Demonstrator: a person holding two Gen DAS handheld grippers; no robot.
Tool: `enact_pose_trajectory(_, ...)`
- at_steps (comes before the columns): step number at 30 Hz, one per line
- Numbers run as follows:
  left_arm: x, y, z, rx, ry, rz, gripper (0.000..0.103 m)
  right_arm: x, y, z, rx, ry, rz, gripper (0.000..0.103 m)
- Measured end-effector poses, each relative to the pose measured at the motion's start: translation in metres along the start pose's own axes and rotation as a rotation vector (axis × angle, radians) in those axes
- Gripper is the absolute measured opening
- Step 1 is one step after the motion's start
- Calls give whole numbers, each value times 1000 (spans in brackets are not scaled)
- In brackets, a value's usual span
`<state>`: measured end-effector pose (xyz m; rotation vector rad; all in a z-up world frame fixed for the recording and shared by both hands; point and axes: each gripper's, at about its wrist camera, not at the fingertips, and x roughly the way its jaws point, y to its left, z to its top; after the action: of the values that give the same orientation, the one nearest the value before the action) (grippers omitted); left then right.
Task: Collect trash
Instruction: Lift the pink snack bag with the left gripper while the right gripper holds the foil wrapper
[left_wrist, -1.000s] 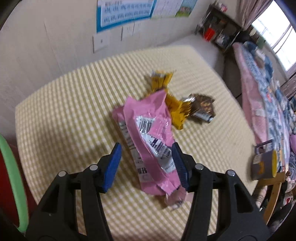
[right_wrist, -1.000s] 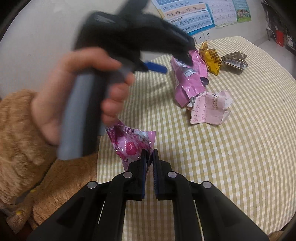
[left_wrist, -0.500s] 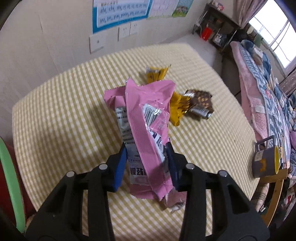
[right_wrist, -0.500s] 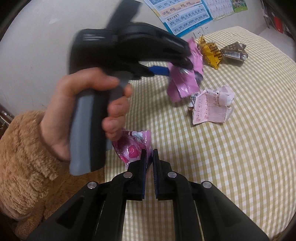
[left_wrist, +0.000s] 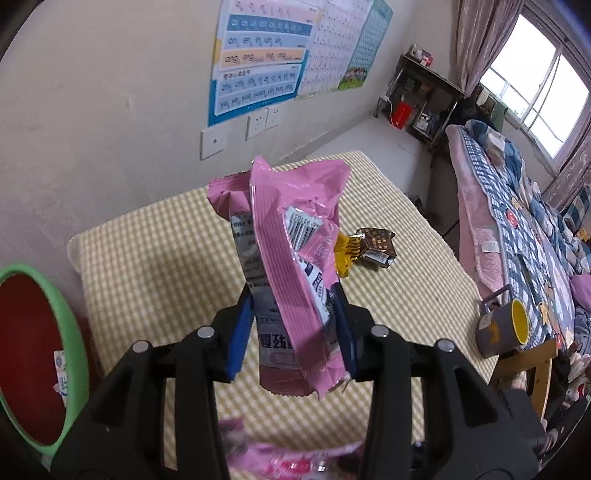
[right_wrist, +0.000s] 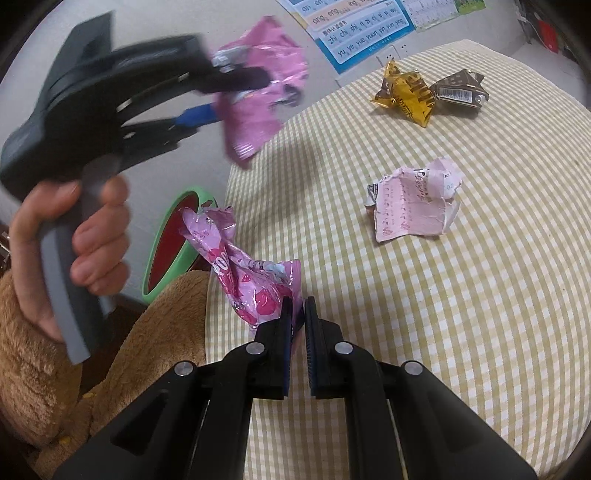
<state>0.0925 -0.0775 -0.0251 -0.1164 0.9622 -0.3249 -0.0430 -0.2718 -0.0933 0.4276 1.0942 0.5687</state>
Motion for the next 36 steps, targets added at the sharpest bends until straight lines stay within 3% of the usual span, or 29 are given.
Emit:
enact_pose_trajectory(7,-22,16,-15,-40,-5,4,39,-3,-11,2,24,-2,2,7)
enact_pose_trajectory(21,-47,39,-15,-94,-63,13,40,-10,-8,-2,40,-10,-2,7)
enact_pose_trajectory(28,-76,55,-9,-129,-129,-8,40,-5,-3,-4,22,-3,-42,7)
enact_pose_trajectory(36,-90,87,-26,-175,-109,-14,40,-13,-7,-8,50,-38,-96,7)
